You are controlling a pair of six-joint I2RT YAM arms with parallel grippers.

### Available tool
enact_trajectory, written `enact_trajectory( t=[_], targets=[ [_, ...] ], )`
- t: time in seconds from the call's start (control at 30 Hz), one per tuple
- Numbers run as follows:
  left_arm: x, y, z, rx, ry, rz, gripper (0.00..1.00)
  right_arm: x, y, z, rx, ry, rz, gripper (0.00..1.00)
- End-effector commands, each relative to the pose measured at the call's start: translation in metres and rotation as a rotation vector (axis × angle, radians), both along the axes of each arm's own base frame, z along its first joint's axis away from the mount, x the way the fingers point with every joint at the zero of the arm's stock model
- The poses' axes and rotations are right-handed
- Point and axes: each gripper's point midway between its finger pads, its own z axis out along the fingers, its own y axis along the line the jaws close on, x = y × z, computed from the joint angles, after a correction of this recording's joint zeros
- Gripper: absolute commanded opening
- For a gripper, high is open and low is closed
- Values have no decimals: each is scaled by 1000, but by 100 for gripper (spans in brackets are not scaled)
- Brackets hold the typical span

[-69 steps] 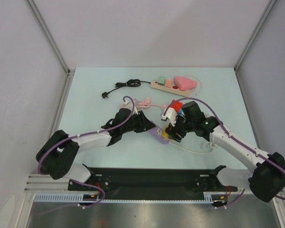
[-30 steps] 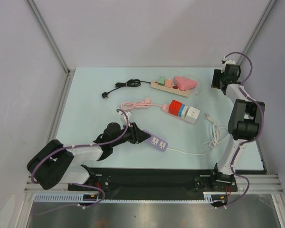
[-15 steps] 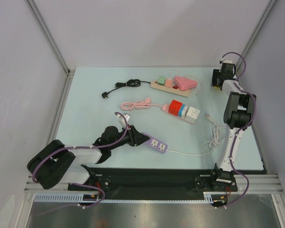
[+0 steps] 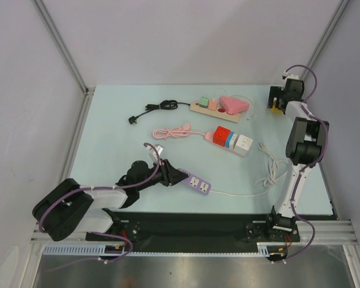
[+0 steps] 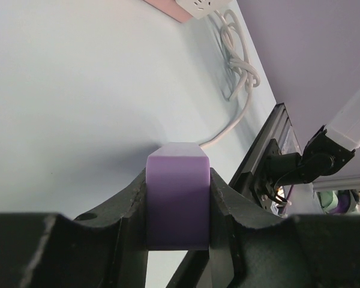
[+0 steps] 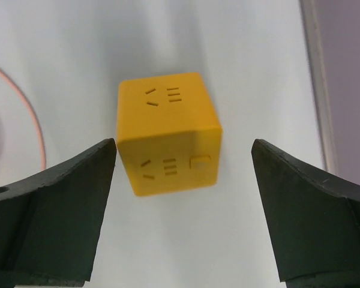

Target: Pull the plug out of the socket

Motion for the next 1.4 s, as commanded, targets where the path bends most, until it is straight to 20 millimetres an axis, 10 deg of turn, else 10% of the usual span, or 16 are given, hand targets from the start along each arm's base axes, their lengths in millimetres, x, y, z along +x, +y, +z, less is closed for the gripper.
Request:
enact_trajectory(
  t=[0.0,0.3,0.57,0.67,1.1,1.37],
  targets=[
    [-5,6,-6,38,-5,6,5,-2,5,107,-38,-197,36,100],
    [-10,20,-30,128,59,59,13,-107,93,188,44,-236,467,100],
    [-11,32,-55,212,115,112,44,-241,208,179,379,-256,904,100],
    [-8,34,-61,244,123,131,56,-266,219,177,378,-289,973,100],
    [16,62,-63,421,34,252,82,-279,215,165,420,-293,988,100],
    [37,71,2,479,-297,237,92,-284,217,163,419,-289,1028,100]
  ],
)
